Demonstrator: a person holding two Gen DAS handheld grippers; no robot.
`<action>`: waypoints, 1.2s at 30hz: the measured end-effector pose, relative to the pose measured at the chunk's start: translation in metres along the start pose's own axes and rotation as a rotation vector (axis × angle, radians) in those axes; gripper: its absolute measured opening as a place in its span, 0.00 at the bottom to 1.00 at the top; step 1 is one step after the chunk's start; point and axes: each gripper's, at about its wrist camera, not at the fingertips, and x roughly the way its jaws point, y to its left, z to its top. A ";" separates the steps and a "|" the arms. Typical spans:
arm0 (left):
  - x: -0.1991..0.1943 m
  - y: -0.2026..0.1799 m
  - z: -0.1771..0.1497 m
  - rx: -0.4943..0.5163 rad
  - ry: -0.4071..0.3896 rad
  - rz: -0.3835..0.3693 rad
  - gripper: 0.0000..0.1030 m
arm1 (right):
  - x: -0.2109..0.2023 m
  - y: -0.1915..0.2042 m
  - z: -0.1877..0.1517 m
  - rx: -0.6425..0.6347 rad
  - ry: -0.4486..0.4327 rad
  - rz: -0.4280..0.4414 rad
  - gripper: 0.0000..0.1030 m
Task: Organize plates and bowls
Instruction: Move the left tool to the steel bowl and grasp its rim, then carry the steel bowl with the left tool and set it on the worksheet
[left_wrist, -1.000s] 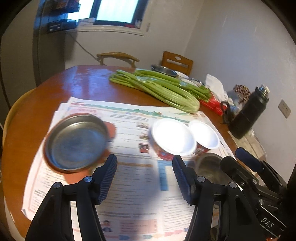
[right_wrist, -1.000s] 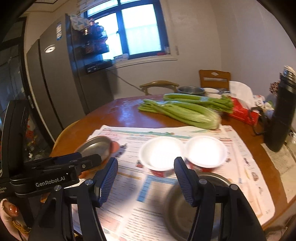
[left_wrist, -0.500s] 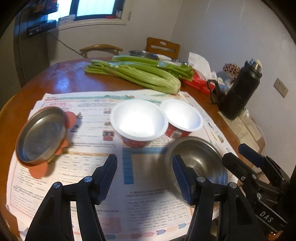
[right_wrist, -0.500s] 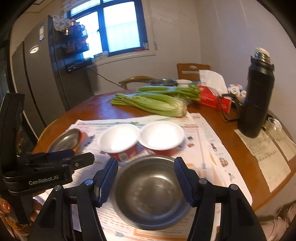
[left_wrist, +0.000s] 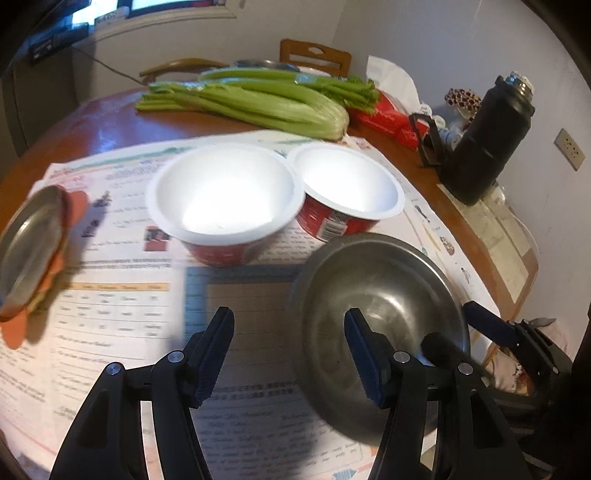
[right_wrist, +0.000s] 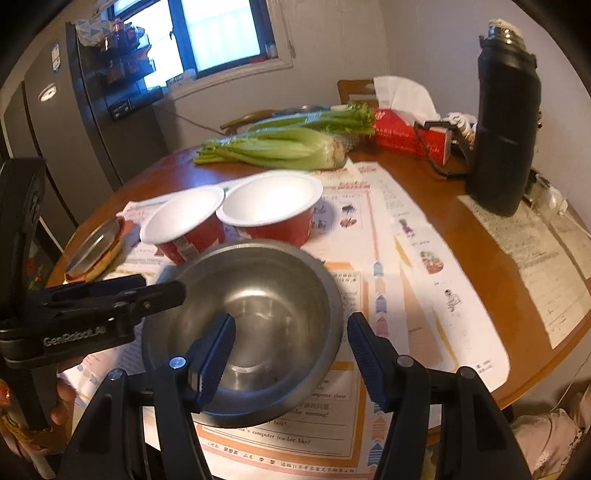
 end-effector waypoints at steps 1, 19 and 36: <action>0.003 -0.001 0.000 0.001 0.006 -0.006 0.62 | 0.001 0.002 -0.001 -0.011 0.002 -0.006 0.61; 0.003 0.011 -0.007 -0.027 0.001 -0.046 0.39 | 0.011 0.037 -0.011 -0.113 0.042 0.024 0.63; -0.047 0.085 -0.050 -0.117 -0.053 0.007 0.42 | 0.004 0.118 -0.015 -0.238 0.036 0.124 0.63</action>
